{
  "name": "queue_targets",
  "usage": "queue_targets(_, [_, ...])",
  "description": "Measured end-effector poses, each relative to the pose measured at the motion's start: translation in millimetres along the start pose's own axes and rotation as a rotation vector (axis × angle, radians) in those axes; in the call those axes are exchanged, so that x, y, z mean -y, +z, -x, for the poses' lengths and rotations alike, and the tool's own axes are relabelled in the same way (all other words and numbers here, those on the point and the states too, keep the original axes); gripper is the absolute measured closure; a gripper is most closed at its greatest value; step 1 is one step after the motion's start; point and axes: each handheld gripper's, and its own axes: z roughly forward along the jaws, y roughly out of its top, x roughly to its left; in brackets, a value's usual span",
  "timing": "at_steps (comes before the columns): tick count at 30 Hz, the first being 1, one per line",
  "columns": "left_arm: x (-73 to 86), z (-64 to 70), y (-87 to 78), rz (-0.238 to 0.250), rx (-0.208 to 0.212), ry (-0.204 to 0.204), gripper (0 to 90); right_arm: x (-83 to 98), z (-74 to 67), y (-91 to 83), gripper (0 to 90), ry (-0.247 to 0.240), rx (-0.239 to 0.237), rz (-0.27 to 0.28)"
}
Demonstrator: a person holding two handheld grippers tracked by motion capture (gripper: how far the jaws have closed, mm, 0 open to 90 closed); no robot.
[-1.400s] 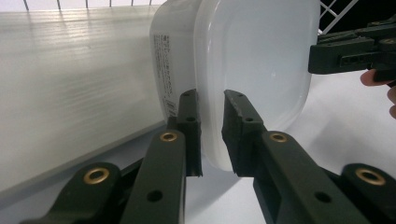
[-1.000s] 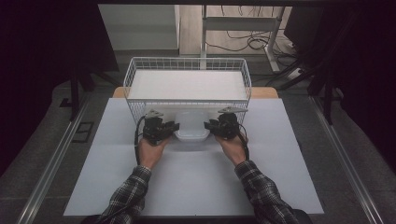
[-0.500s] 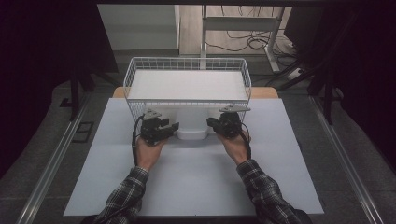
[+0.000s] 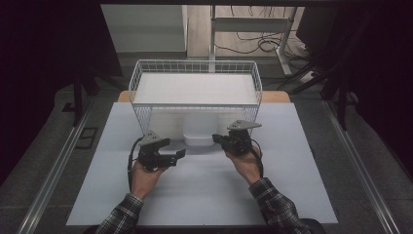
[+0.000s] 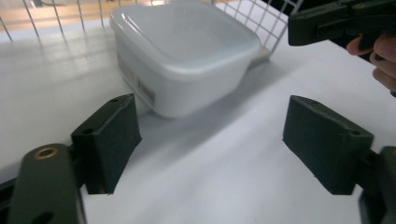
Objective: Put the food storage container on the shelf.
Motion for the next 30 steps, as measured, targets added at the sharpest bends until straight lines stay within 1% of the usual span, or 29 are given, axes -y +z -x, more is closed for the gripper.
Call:
queue_targets(4, [10.3,4.8,-6.6,-0.027,0.014,0.005,12.5,7.5,-6.5,2.5,89.2,-0.01,-0.014,-0.014])
queue_targets(6, [14.6,8.4,-11.3,-0.033,0.004,0.021,10.7,10.5,-8.7,3.6,89.2,-0.025,-0.015,-0.027])
queue_targets(8, [20.0,12.5,-16.9,-0.033,-0.011,0.038,9.1,12.3,-9.9,3.7,89.1,-0.02,-0.026,-0.031])
queue_targets(11, [27.8,16.9,-22.7,-0.032,-0.035,0.055,7.0,14.4,-12.1,3.8,89.1,-0.03,-0.028,-0.037])
queue_targets(14, [36.4,21.3,-27.9,-0.035,-0.065,0.1,4.7,17.6,-14.9,5.8,88.7,-0.047,-0.03,-0.049])
queue_targets(15, [39.5,23.2,-30.1,-0.039,-0.085,0.119,4.1,18.5,-15.6,6.5,88.2,-0.05,-0.03,-0.053])
queue_targets(17, [44.7,25.0,-34.0,-0.036,-0.097,0.134,2.8,21.3,-17.6,9.3,87.5,-0.055,-0.032,-0.064])
queue_targets(20, [51.9,26.2,-39.0,-0.039,-0.092,0.127,2.6,23.4,-19.6,13.9,87.5,-0.06,-0.038,-0.073])
queue_targets(23, [56.6,26.9,-42.0,-0.046,-0.09,0.13,2.3,23.5,-20.7,18.8,87.5,-0.067,-0.036,-0.08])
queue_targets(26, [59.2,27.4,-44.7,-0.041,-0.087,0.12,2.2,22.3,-20.2,26.4,87.9,-0.07,-0.029,-0.087])
queue_targets(30, [60.6,26.3,-46.3,-0.034,-0.079,0.117,1.7,20.7,-16.9,37.2,88.2,-0.052,-0.028,-0.092])
